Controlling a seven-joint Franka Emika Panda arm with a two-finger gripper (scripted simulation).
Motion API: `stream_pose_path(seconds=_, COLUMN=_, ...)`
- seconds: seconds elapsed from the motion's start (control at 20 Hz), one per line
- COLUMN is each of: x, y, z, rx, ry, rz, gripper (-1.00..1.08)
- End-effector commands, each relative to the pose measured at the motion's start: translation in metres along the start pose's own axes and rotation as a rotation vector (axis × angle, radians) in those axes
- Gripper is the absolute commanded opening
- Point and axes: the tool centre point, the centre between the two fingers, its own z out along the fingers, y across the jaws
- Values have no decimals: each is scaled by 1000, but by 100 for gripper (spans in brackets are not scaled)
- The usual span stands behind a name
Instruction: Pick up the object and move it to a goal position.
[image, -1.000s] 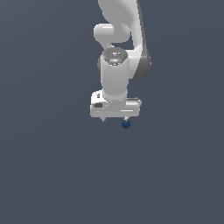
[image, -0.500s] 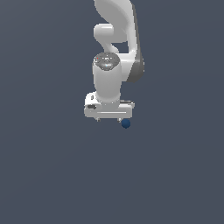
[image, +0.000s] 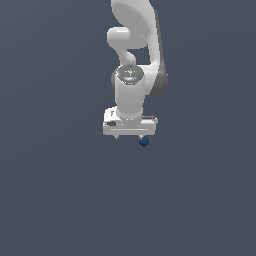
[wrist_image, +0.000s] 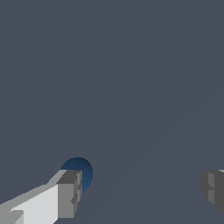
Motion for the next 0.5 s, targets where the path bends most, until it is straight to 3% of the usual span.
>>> stream_pose_path(seconds=0.0, x=-7, y=-13, z=11, rx=0, ry=-1, rz=-15, gripper=100)
stream_pose_path(seconds=0.45, x=-46, y=-65, z=56, rx=4, ry=-4, rz=-82, gripper=100)
